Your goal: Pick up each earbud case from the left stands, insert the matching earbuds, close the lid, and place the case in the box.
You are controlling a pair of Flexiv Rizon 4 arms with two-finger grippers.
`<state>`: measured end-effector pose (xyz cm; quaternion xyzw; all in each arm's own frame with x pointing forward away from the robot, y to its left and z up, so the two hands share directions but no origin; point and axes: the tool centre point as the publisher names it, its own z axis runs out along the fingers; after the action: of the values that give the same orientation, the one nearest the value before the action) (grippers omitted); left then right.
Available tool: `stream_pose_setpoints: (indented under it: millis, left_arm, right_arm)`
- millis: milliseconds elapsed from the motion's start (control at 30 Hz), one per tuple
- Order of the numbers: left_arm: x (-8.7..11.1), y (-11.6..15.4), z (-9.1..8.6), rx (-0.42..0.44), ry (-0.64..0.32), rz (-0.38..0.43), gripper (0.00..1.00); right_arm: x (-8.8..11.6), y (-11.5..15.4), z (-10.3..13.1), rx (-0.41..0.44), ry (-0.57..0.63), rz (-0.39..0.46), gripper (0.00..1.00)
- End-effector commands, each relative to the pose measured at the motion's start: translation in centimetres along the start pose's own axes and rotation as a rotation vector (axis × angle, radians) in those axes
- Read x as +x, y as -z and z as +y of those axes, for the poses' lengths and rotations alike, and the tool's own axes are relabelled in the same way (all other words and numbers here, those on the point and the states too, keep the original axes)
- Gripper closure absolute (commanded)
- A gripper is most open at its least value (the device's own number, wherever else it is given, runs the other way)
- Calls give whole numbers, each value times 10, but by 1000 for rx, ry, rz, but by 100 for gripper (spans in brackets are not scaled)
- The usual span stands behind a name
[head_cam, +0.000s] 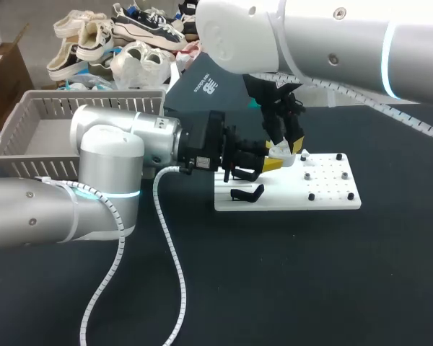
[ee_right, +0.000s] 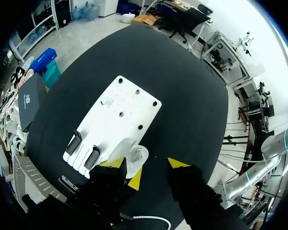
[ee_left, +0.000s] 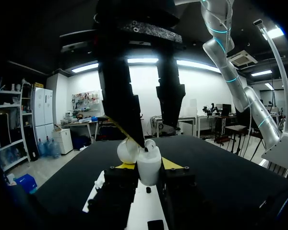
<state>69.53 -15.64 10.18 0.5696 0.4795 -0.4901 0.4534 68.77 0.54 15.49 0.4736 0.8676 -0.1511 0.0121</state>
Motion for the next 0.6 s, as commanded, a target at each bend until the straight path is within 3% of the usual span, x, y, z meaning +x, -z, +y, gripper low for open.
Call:
stream_pose_setpoints:
  millis: [33, 67, 300, 433, 600]
  left_arm:
    - [-1, -1, -3, 5, -2, -1, 100]
    - [-1, -1, -3, 5, -2, -1, 100]
    - [-1, -1, -3, 5, -2, -1, 100]
    - [-1, -1, -3, 5, -2, -1, 100]
    - [-1, -1, -3, 5, -2, -1, 100]
  right_arm:
    - [-1, 7, -22, -116, 15, 12, 5]
    - [0, 9, -26, -144, 9, 17, 0]
    - [2, 12, -48, -407, 37, 34, 0]
    - [0, 13, -56, -568, 136, 45, 0]
    - [-2, 18, -64, -680, 243, 10, 0]
